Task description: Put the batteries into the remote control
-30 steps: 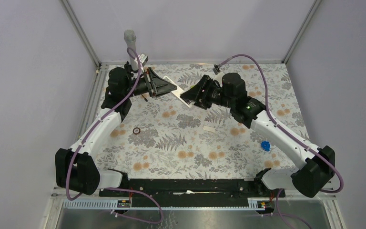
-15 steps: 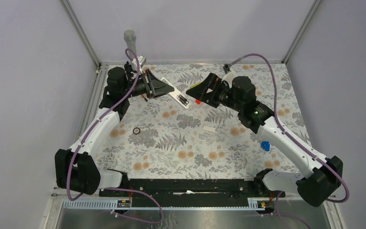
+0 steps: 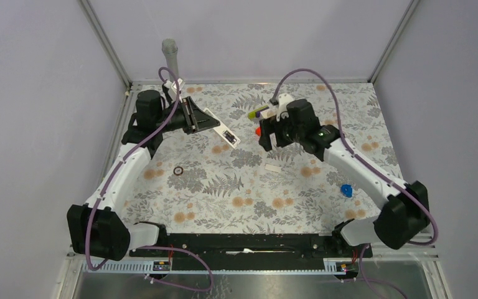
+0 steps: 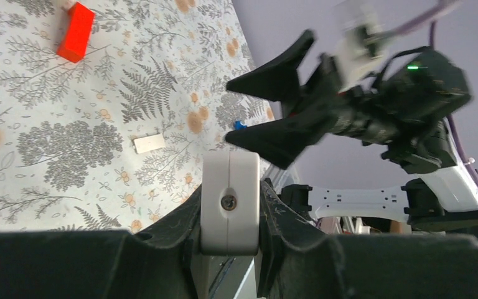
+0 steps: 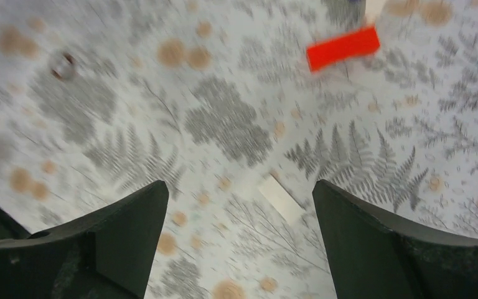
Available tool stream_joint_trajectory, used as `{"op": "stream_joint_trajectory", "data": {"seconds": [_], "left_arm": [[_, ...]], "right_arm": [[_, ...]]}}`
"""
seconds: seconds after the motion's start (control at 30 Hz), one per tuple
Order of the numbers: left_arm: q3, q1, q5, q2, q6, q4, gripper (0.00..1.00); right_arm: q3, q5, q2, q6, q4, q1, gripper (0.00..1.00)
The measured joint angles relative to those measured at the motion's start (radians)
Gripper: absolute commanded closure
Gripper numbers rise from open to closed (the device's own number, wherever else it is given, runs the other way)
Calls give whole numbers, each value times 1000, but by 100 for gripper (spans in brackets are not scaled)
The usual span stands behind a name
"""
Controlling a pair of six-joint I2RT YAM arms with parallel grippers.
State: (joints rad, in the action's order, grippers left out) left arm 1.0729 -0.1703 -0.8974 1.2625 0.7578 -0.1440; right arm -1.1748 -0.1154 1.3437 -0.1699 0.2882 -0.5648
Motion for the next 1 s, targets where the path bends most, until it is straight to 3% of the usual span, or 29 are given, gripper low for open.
{"op": "stream_joint_trajectory", "data": {"seconds": [0.13,0.4,0.63,1.0], "left_arm": [[0,11,25,-29,-33,-24,100],[0,43,41,-49,-59,-41,100],[0,64,42,-50,-62,-46,100],[0,84,42,-51,-62,-46,100]], "right_arm": [[46,-1,101,189,103,0,16],[53,1,285,479,208,0,19],[-24,-3,461,584,245,0,30],[-90,-27,547,621,274,0,34]]}}
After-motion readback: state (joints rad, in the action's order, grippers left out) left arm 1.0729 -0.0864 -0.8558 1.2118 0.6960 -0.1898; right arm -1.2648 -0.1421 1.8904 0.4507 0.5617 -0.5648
